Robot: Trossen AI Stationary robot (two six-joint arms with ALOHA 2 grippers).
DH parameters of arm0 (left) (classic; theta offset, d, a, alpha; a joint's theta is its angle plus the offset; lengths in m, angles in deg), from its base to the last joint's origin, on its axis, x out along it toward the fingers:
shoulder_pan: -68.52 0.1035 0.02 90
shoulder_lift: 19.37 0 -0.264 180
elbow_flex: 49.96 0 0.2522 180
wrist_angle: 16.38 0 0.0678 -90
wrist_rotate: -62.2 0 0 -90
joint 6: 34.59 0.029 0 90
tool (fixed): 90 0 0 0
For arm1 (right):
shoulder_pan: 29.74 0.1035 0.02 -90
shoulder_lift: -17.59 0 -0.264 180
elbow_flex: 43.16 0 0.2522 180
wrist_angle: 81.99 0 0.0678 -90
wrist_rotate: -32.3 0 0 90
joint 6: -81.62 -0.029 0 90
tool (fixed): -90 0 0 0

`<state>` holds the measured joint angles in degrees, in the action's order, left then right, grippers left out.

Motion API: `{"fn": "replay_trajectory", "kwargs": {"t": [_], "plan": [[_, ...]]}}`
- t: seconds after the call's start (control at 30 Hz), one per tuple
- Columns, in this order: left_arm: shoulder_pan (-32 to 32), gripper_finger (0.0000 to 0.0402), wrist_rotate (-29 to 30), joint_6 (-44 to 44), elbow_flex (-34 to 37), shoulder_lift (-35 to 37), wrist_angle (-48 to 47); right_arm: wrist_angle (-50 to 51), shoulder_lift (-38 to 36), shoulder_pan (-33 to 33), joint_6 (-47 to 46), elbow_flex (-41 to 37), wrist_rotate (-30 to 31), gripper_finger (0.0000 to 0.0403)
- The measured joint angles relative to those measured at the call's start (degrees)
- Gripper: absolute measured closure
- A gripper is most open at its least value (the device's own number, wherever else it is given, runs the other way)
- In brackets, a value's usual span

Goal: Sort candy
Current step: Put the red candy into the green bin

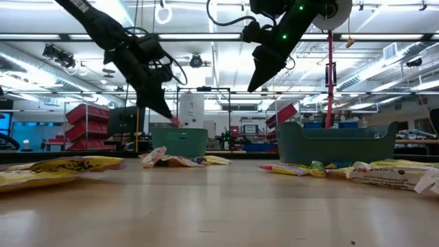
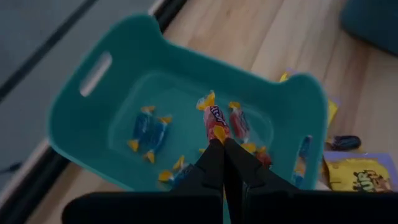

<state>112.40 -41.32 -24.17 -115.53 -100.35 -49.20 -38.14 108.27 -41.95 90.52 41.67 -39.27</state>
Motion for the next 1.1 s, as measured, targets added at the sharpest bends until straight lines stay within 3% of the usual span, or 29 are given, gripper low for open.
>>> {"fn": "replay_trajectory", "kwargs": {"t": [0.27,0.57,1.1], "plan": [[0.0,0.0401,0.2,-0.5,0.0,-4.7,0.4,-0.1,0.1,0.0,0.0,0.0,0.0,0.0302],[0.0,0.04,3.8,-1.7,0.0,-5.3,-0.1,-0.5,0.1,0.0,-0.4,0.0,0.0,0.0302],[0.0,0.0357,3.9,-2.1,0.0,-5.3,0.0,-0.9,0.1,0.0,-0.4,-0.1,-0.1,0.0302]]}}
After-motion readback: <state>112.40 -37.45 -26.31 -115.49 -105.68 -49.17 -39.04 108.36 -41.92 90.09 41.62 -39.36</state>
